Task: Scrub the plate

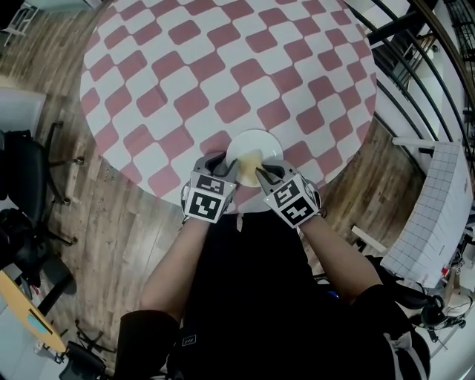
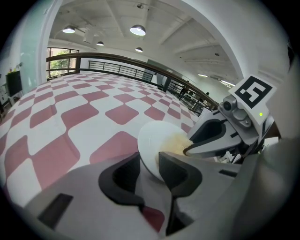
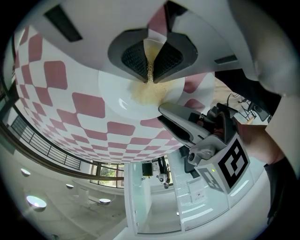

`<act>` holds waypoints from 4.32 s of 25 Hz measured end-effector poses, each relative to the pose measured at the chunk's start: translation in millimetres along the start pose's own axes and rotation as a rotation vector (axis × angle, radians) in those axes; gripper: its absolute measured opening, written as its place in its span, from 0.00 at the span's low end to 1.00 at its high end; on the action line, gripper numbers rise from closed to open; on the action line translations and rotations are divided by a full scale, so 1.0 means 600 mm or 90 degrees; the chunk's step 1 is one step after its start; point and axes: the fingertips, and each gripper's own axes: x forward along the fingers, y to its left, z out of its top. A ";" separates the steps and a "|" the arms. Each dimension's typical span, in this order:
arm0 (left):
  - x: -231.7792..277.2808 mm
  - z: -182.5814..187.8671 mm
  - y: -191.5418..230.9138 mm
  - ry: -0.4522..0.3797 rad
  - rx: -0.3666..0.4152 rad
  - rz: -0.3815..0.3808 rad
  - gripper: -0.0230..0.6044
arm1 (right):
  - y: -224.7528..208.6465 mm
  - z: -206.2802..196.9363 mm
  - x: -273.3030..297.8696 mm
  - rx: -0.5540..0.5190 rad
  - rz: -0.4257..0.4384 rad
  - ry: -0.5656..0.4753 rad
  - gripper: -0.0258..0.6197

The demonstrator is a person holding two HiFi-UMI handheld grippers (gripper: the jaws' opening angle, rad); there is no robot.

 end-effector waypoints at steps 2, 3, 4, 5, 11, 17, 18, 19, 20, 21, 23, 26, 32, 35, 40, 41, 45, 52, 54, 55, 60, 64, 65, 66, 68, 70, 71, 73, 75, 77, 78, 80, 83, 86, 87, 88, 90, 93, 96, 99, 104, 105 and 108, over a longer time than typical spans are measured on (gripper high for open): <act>0.000 0.000 0.001 0.000 -0.004 -0.003 0.24 | -0.008 -0.007 -0.005 0.006 -0.005 0.003 0.10; 0.000 0.001 0.001 0.002 -0.005 -0.004 0.24 | -0.013 -0.010 -0.008 0.011 -0.007 0.004 0.10; -0.001 0.001 0.001 0.003 -0.005 -0.004 0.24 | -0.018 -0.012 -0.011 0.014 -0.009 0.004 0.10; -0.001 0.002 0.001 0.004 -0.004 -0.004 0.24 | -0.023 -0.014 -0.014 0.015 -0.012 0.004 0.10; -0.001 0.002 0.001 -0.001 -0.001 -0.004 0.24 | -0.062 -0.021 -0.024 0.021 -0.040 0.007 0.10; -0.001 0.001 -0.002 -0.004 0.005 0.000 0.24 | -0.102 -0.001 -0.019 0.030 -0.080 -0.009 0.10; -0.001 0.002 -0.002 -0.005 0.006 0.001 0.24 | -0.106 0.005 -0.017 0.028 -0.085 -0.013 0.10; -0.001 0.003 -0.002 -0.006 0.007 0.001 0.24 | -0.110 0.012 -0.013 0.026 -0.088 -0.018 0.10; -0.001 0.003 -0.002 -0.006 0.007 0.001 0.24 | -0.113 0.021 -0.008 0.022 -0.090 -0.024 0.10; -0.001 0.003 -0.002 -0.006 0.007 0.000 0.24 | -0.113 0.029 -0.002 0.019 -0.089 -0.030 0.10; -0.002 0.002 -0.002 -0.006 0.005 -0.002 0.24 | -0.108 0.044 0.010 0.018 -0.081 -0.034 0.10; -0.001 0.002 -0.002 -0.005 0.005 -0.006 0.24 | -0.094 0.064 0.024 0.009 -0.065 -0.031 0.10; -0.001 0.001 -0.003 0.000 -0.003 -0.010 0.24 | -0.053 0.083 0.039 -0.007 -0.022 -0.028 0.10; -0.001 0.002 -0.004 -0.002 -0.004 -0.007 0.24 | -0.040 0.083 0.041 -0.009 -0.007 -0.032 0.10; -0.001 0.004 0.000 -0.006 -0.006 -0.001 0.24 | -0.054 0.081 0.039 -0.027 -0.021 -0.034 0.10; -0.001 0.005 0.001 -0.006 -0.005 -0.001 0.24 | -0.061 0.081 0.038 -0.037 -0.035 -0.032 0.10; -0.002 0.004 0.001 -0.006 -0.006 0.000 0.24 | -0.089 0.063 0.024 -0.028 -0.057 -0.028 0.10; -0.003 0.004 0.007 -0.010 -0.033 -0.003 0.24 | -0.133 0.013 -0.025 -0.028 -0.126 -0.001 0.10; -0.006 0.009 0.012 -0.021 -0.063 0.000 0.23 | -0.159 0.005 -0.047 0.004 -0.164 -0.013 0.10; -0.007 0.011 0.014 -0.025 -0.068 0.001 0.22 | -0.167 0.007 -0.056 0.030 -0.166 -0.033 0.10; -0.013 0.005 0.013 -0.019 -0.052 -0.002 0.22 | -0.097 0.051 -0.032 0.128 -0.008 -0.109 0.10; -0.012 -0.001 0.001 -0.007 -0.054 -0.023 0.22 | -0.029 0.062 0.018 0.113 0.054 -0.084 0.10; -0.012 -0.003 0.000 -0.006 -0.054 -0.025 0.21 | -0.025 0.063 0.028 0.102 0.050 -0.072 0.10; -0.011 -0.003 0.000 -0.005 -0.053 -0.025 0.21 | -0.023 0.064 0.034 0.086 0.042 -0.061 0.10; -0.010 -0.002 0.001 -0.006 -0.049 -0.022 0.21 | -0.026 0.068 0.039 0.050 0.029 -0.046 0.10; -0.009 -0.003 0.002 -0.005 -0.046 -0.019 0.21 | -0.028 0.072 0.041 0.022 0.019 -0.039 0.10; -0.009 -0.003 0.002 -0.005 -0.045 -0.018 0.21 | -0.028 0.072 0.040 0.011 0.012 -0.033 0.10; -0.008 -0.002 0.002 -0.006 -0.045 -0.018 0.21 | -0.035 0.071 0.038 -0.009 -0.011 -0.020 0.10; -0.007 -0.004 0.002 -0.003 -0.044 -0.017 0.21 | -0.053 0.068 0.036 -0.019 -0.039 -0.017 0.10; -0.007 -0.006 0.003 0.001 -0.041 -0.014 0.21 | -0.076 0.064 0.032 -0.011 -0.057 -0.018 0.10; -0.007 -0.007 0.003 0.001 -0.039 -0.013 0.21 | -0.087 0.061 0.029 -0.004 -0.063 -0.018 0.10; -0.007 -0.008 0.004 0.000 -0.038 -0.011 0.21 | -0.106 0.053 0.021 0.005 -0.077 -0.015 0.10; -0.007 -0.007 0.004 -0.002 -0.040 -0.011 0.21 | -0.128 0.033 -0.001 0.006 -0.113 -0.006 0.10; -0.008 -0.006 0.003 -0.005 -0.039 -0.009 0.21 | -0.164 0.008 -0.034 0.064 -0.156 -0.016 0.10; -0.009 -0.007 0.002 -0.005 -0.038 -0.007 0.21 | -0.178 0.002 -0.046 0.099 -0.164 -0.026 0.10; -0.009 -0.007 0.002 -0.006 -0.037 -0.006 0.21 | -0.187 -0.001 -0.057 0.133 -0.163 -0.042 0.10; -0.008 -0.006 0.002 -0.008 -0.036 -0.004 0.21 | -0.176 0.008 -0.071 0.180 -0.125 -0.078 0.10; -0.007 -0.005 0.002 -0.009 -0.038 -0.002 0.21 | -0.090 0.022 -0.052 0.158 -0.018 -0.087 0.10; -0.008 -0.007 0.000 -0.007 -0.042 -0.001 0.21 | -0.002 0.016 -0.016 0.139 0.052 -0.063 0.10; -0.008 -0.005 0.002 -0.009 -0.042 0.000 0.21 | 0.024 0.006 0.003 0.129 0.057 -0.045 0.10; -0.007 -0.006 0.005 -0.009 -0.041 0.009 0.22 | -0.013 -0.016 -0.008 0.078 0.031 -0.008 0.10; -0.006 -0.007 0.004 -0.009 -0.042 0.010 0.22 | -0.026 -0.023 -0.014 0.079 0.023 -0.004 0.10; -0.005 -0.007 0.004 -0.009 -0.042 0.011 0.22 | -0.067 -0.034 -0.029 0.098 0.001 -0.003 0.10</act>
